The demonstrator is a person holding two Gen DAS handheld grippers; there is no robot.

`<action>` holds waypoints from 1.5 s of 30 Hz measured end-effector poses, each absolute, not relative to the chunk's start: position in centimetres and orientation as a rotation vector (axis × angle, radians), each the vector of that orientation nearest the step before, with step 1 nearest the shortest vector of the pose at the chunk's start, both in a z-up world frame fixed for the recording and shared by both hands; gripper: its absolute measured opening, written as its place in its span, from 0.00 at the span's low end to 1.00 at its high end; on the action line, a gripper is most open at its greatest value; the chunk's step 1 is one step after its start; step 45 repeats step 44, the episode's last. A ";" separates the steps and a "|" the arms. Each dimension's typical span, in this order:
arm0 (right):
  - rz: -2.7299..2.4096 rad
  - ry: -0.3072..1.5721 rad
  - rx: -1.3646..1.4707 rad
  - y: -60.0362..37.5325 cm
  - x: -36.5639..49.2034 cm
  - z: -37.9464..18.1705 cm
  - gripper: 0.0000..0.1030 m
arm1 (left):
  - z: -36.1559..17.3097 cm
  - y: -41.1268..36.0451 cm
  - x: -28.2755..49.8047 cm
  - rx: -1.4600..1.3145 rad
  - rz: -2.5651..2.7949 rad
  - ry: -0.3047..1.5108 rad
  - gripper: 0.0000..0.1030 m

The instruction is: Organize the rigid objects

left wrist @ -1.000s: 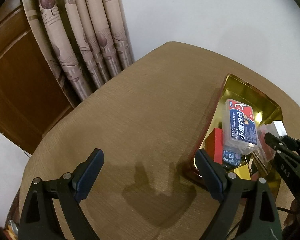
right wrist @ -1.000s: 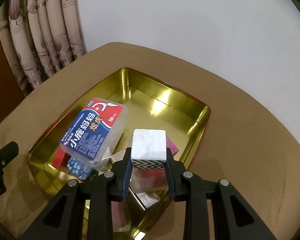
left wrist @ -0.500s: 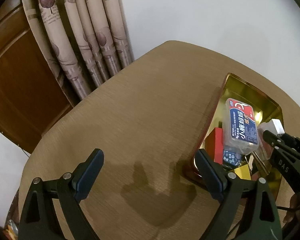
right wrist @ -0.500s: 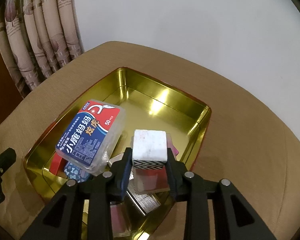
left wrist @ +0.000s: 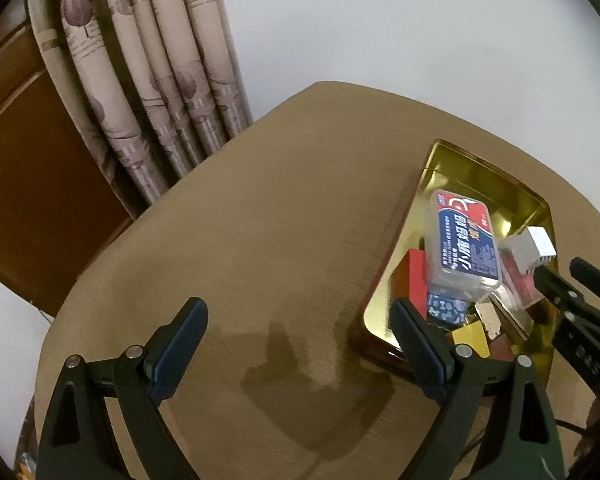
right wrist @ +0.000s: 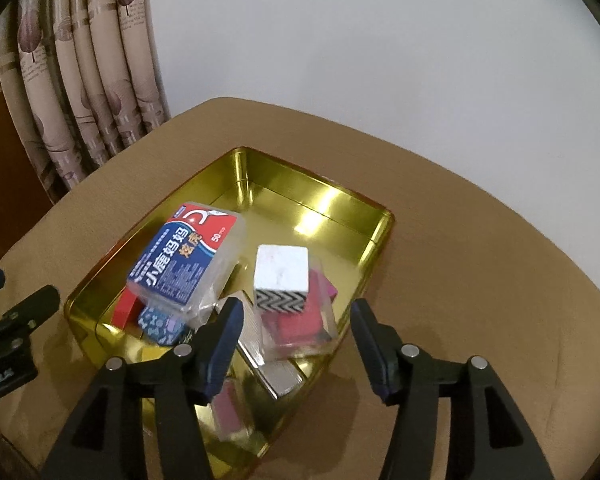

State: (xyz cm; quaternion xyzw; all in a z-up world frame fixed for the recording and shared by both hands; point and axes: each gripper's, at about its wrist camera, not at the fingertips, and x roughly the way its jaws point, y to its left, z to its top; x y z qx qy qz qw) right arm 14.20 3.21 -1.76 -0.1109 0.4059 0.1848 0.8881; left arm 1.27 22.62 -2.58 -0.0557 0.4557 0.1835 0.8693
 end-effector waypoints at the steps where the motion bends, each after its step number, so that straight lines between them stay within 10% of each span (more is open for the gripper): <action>1: 0.386 0.838 -0.228 3.0 13.8 -1.6 0.56 | -2.6 22.4 1.2 -0.110 0.380 0.953 0.88; 45: 0.407 0.825 -0.258 -0.5 4.3 -0.8 0.62 | -2.6 18.6 0.9 -0.051 0.239 0.972 0.95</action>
